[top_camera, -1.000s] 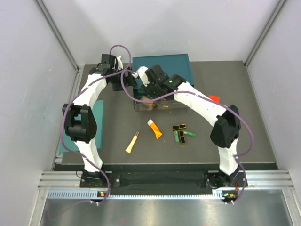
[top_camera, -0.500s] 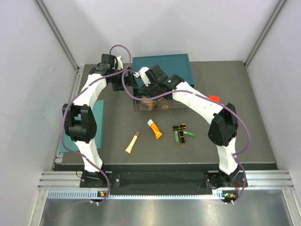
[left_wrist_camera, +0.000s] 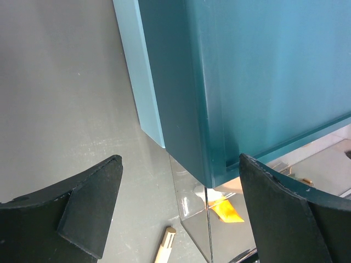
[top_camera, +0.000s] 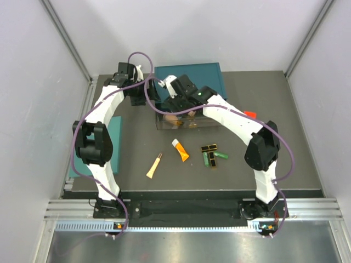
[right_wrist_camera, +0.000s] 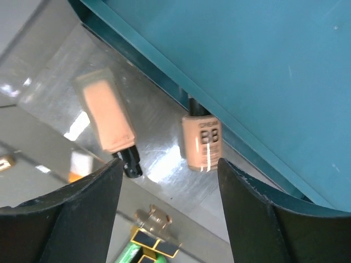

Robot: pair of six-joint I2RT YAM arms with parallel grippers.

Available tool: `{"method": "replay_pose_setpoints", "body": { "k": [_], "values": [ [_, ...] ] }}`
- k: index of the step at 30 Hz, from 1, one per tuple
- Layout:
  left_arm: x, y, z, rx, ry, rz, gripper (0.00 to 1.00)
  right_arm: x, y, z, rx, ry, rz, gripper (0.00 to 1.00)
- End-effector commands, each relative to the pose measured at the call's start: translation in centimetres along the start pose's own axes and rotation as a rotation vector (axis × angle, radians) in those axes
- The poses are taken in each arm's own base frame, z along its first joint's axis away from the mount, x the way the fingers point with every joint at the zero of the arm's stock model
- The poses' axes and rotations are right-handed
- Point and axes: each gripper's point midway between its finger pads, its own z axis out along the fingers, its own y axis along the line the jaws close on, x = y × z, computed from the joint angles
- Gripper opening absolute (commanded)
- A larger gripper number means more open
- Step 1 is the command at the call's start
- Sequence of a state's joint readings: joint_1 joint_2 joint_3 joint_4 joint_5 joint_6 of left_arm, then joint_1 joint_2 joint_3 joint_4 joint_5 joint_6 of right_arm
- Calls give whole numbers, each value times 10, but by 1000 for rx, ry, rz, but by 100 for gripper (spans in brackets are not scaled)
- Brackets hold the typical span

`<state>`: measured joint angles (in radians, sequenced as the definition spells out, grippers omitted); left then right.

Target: Organize the makeup

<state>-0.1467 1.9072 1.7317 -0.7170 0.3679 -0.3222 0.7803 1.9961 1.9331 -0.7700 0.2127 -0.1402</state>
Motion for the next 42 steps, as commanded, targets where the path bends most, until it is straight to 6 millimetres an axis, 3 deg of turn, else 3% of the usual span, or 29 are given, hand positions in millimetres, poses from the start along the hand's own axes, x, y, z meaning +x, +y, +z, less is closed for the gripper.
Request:
{"method": "replay_pose_setpoints", "body": {
  "k": [1,4,7,8,10,12,17,22,31,38,41,42],
  "values": [
    [-5,-3,-5,-3,-11,16,91,-54,-3,-72,-67,-235,96,66],
    [-4,-2,-3,-3,-5,14,91,-44,27,-83,-177,-244,92,58],
    [-4,-2,-1,-2,-3,10,91,-15,61,-78,-250,-174,43,54],
    [-5,-2,-1,-3,-6,11,91,3,74,-74,-287,-134,23,53],
    [-5,-2,-2,-4,-7,11,91,14,96,-73,-333,-134,0,53],
    [-4,-1,-2,-7,-4,13,91,39,117,-70,-374,-100,-6,53],
    [-2,2,-1,-15,-1,15,91,84,143,-52,-426,-5,-21,52],
    [0,3,1,-16,6,7,91,112,149,-30,-398,64,-31,53],
    [5,6,1,-26,18,14,91,143,160,14,-372,165,-53,53],
    [3,6,-1,-25,12,15,92,156,148,32,-273,216,-68,52],
    [3,6,-1,-25,12,15,92,164,151,36,-283,247,-74,37],
    [3,6,-1,-25,12,15,92,164,152,36,-288,244,-74,25]
  ]
}}
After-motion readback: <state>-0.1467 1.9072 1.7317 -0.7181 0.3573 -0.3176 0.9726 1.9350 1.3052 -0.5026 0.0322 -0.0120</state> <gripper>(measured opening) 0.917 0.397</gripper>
